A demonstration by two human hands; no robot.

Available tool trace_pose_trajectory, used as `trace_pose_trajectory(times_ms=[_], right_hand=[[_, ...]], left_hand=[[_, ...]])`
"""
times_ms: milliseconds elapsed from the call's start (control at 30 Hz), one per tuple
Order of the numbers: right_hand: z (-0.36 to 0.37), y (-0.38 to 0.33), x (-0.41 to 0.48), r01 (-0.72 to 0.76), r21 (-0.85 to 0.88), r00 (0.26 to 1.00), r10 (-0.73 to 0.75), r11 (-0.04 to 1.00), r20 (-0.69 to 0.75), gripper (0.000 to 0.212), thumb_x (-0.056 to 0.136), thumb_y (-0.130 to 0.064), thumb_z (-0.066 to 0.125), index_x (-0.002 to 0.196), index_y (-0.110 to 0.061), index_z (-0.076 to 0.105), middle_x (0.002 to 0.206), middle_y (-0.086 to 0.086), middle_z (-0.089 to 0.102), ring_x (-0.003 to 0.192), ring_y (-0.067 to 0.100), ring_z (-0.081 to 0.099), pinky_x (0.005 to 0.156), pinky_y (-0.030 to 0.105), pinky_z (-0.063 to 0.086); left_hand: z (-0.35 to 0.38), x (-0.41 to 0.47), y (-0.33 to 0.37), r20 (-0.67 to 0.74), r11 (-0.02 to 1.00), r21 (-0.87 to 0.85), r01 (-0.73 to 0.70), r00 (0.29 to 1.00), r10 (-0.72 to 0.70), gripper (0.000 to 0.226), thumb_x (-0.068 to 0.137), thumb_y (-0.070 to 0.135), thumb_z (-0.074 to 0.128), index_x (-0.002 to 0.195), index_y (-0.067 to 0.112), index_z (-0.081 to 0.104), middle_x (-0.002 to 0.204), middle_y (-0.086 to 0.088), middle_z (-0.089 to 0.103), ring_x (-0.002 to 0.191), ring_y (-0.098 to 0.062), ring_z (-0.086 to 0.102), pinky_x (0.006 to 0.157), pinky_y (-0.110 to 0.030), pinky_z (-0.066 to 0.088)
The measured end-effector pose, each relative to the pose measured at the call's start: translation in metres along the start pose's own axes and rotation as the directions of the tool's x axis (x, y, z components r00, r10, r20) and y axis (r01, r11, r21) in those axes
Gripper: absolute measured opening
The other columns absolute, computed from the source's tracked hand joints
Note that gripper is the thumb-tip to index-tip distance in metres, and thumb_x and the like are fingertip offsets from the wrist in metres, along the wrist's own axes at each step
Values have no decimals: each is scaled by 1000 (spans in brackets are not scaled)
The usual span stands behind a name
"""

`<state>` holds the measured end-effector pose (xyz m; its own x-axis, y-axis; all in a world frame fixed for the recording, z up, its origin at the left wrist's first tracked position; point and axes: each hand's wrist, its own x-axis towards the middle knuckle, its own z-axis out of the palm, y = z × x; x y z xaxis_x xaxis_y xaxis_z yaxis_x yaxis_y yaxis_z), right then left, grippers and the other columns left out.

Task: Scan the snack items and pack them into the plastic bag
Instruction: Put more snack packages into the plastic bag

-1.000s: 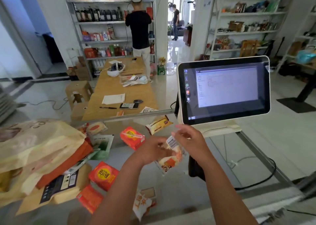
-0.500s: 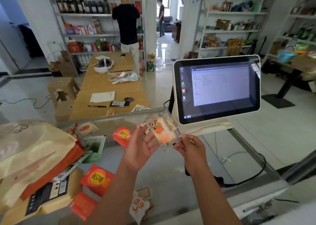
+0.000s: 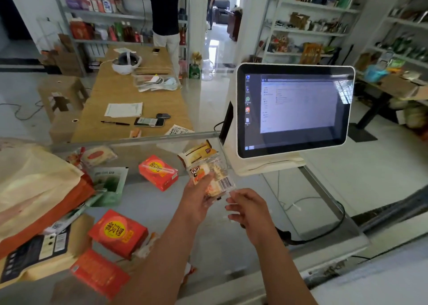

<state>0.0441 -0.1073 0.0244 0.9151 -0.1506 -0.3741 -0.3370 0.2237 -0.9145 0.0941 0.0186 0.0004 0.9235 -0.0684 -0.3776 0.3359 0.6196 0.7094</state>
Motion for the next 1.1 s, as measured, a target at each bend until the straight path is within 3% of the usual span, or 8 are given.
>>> trace_pose_trajectory(times_ms=[133,333,367,467,533,700,833,1100], right_hand=[[-22,1,9,-16,-173,999,21,985,29,10,88,-12,65,93,-4,65,75,8,67,63,17,64,53,26,46],[-54,8,16,211,-608,956,-290,765,-33,37,76,-33,77,102,-21,53,86,-3,58,79,12,58,59,10,43],[-61,10,17,215,-679,957,-290,702,2,51,71,-38,80,107,-23,47,92,-2,55,85,13,56,66,13,45],[-82,25,23,142,-967,973,-211,212,97,84,59,-57,80,123,-25,36,111,0,46,103,19,50,88,35,47],[-88,38,24,119,-988,982,-160,95,103,81,64,-55,78,125,-23,36,116,2,44,106,22,50,89,38,47],[-87,51,25,204,-947,932,-345,249,110,33,83,-17,63,112,-13,48,107,4,53,88,17,57,76,28,51],[-100,39,20,247,-912,922,-369,327,118,22,80,-27,65,94,-15,53,84,-2,49,73,11,50,57,15,34],[-107,-1,-3,316,-778,931,-337,543,142,30,76,-24,69,59,-24,44,49,-10,43,48,3,43,49,11,32]], left_hand=[[-4,8,-18,-6,998,59,28,1000,-28,32,92,21,63,122,11,57,102,-11,74,86,-25,72,61,-32,56],[-6,23,-39,-103,999,-40,30,994,-33,39,91,21,63,128,15,53,116,-11,69,104,-28,67,79,-36,55],[-7,25,-44,-113,999,-36,25,993,-28,40,91,20,63,129,14,52,117,-11,68,105,-29,66,80,-38,55],[-11,28,-58,-157,999,-32,16,987,-21,40,93,22,61,130,13,52,122,-12,66,108,-28,65,87,-40,54],[-14,29,-66,-170,1000,-13,10,985,-12,39,96,26,55,133,13,50,127,-13,63,111,-29,63,94,-42,51],[-12,26,-74,-164,991,109,-81,981,98,24,97,24,53,121,17,55,121,-9,65,107,-26,65,88,-38,54],[-11,28,-80,-191,972,180,-148,964,183,40,90,13,65,128,14,53,121,-8,66,107,-26,65,83,-38,56],[-4,24,-88,-203,933,256,-252,930,307,42,92,19,64,131,18,49,125,-3,63,110,-24,63,80,-35,58]])
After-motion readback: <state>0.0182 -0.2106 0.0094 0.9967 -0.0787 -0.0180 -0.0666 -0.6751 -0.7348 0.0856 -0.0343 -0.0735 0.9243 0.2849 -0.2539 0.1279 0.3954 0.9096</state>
